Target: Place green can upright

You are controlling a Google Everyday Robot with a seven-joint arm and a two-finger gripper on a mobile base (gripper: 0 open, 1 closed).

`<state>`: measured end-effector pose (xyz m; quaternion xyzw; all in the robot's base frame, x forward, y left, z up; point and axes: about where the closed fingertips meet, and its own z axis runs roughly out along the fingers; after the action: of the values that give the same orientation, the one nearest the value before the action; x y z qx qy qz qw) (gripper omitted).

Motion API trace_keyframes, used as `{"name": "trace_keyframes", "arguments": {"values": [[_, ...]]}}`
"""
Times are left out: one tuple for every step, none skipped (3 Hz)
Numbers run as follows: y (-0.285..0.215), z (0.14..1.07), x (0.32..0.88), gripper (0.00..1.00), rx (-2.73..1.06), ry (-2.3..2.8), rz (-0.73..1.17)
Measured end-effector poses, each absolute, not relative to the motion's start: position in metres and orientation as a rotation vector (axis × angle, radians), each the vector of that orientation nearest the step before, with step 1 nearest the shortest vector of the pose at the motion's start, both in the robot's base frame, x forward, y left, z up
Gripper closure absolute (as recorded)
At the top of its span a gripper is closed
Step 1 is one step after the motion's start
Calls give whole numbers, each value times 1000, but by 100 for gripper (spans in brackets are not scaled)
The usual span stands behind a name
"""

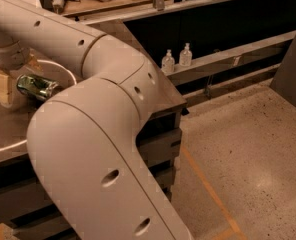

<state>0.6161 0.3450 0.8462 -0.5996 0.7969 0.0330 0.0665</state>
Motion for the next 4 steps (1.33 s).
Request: {"name": "trace_keyframes", "arguments": {"values": [[345,842,615,48,-1788,2443,63],[346,841,615,72,-1776,2463,34],[344,844,615,95,-1764,2461,41],[338,853,616,100,-1732,2442,143]]}}
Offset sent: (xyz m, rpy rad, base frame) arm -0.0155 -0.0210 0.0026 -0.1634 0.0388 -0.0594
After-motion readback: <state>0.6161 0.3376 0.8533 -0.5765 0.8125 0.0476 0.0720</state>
